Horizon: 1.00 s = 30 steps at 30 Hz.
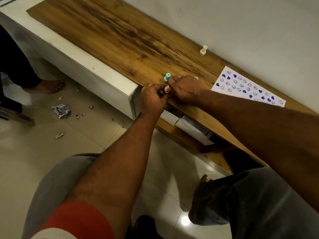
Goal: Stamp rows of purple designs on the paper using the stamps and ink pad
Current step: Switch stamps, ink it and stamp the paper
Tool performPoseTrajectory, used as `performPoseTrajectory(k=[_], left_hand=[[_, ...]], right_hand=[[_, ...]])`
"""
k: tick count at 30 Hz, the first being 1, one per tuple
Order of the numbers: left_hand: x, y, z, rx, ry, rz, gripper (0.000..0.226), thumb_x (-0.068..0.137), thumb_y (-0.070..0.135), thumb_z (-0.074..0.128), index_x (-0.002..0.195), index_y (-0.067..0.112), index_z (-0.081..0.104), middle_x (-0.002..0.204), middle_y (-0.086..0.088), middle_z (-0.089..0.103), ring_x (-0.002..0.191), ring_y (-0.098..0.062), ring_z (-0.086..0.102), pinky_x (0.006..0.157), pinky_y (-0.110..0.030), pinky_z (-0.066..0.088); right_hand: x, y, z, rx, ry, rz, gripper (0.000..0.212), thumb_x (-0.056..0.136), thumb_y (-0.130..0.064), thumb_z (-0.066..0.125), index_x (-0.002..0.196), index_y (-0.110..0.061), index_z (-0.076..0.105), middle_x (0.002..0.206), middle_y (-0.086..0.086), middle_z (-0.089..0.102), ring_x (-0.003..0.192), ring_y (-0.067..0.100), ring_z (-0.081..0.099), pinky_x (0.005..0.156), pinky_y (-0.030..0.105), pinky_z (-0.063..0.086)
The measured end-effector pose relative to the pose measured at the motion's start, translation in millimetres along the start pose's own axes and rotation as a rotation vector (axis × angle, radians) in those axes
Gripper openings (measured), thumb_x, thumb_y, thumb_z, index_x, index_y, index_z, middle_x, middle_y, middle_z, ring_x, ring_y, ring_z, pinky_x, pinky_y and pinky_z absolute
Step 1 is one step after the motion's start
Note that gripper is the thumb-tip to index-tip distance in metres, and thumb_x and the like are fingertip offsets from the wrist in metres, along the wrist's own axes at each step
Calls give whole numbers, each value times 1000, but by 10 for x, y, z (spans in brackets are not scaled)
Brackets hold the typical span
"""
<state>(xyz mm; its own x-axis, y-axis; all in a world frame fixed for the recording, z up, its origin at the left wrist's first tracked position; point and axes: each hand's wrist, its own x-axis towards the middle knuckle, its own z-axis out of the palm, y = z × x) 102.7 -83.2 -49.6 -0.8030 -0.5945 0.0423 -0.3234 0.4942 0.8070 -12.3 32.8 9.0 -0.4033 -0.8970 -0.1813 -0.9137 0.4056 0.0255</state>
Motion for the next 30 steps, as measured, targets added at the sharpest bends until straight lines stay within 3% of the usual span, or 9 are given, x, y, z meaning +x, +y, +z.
performPoseTrajectory(k=[4, 8, 11, 14, 18, 20, 25, 30], left_hand=[[17, 4, -19, 9, -22, 14, 21, 90, 32, 77, 109, 24, 80, 94, 3, 67, 93, -19, 60, 80, -37, 53], [13, 3, -15, 47, -22, 12, 15, 89, 24, 76, 104, 21, 79, 97, 1, 69, 95, -19, 60, 83, -39, 55], [9, -3, 0, 39, -20, 9, 18, 88, 22, 77, 105, 21, 79, 98, 1, 68, 96, -19, 59, 83, -39, 54], [9, -7, -2, 18, -22, 28, 22, 89, 27, 77, 111, 22, 80, 95, 1, 68, 93, -19, 59, 77, -35, 51], [21, -18, -5, 6, -12, 40, 22, 91, 36, 77, 106, 20, 80, 90, 2, 66, 88, -17, 57, 71, -30, 43], [18, -16, -10, 1, -17, 39, 23, 89, 36, 79, 106, 21, 80, 89, 3, 66, 87, -17, 58, 74, -33, 47], [11, -22, -14, -24, -17, 16, 45, 81, 44, 87, 121, 26, 77, 103, 4, 73, 100, -15, 62, 84, -34, 51], [-35, -80, -16, -29, -7, 66, 64, 82, 43, 86, 139, 23, 66, 123, 1, 71, 112, -13, 59, 92, -29, 49]], right_hand=[[8, -28, -11, -94, 12, 73, 43, 109, -45, 33, 127, -11, 53, 113, 15, 66, 89, 26, 64, 69, 36, 42], [95, -110, -40, -85, -47, 257, 49, 107, -54, 31, 96, -15, 60, 88, 7, 61, 74, 18, 55, 61, 34, 38], [160, -125, 2, -105, -81, 226, 32, 107, -35, 44, 110, -9, 62, 102, 13, 68, 85, 25, 61, 70, 37, 46], [137, -35, 17, 12, -75, 137, 42, 108, -42, 36, 127, -11, 56, 108, 15, 66, 95, 28, 63, 82, 41, 52], [95, 76, 87, 41, -25, 73, 46, 108, -50, 32, 135, -16, 48, 119, 14, 63, 101, 27, 62, 79, 35, 44], [60, 86, 88, 89, 21, 123, 48, 106, -53, 36, 134, -16, 51, 119, 12, 65, 97, 24, 62, 76, 33, 40], [-150, 219, -48, 183, 212, 287, 50, 103, -60, 38, 109, -19, 66, 85, 4, 67, 74, 18, 58, 63, 30, 39], [-630, 522, -52, 281, 274, 422, 57, 105, -61, 32, 113, -17, 68, 92, 0, 69, 81, 20, 62, 59, 28, 37]])
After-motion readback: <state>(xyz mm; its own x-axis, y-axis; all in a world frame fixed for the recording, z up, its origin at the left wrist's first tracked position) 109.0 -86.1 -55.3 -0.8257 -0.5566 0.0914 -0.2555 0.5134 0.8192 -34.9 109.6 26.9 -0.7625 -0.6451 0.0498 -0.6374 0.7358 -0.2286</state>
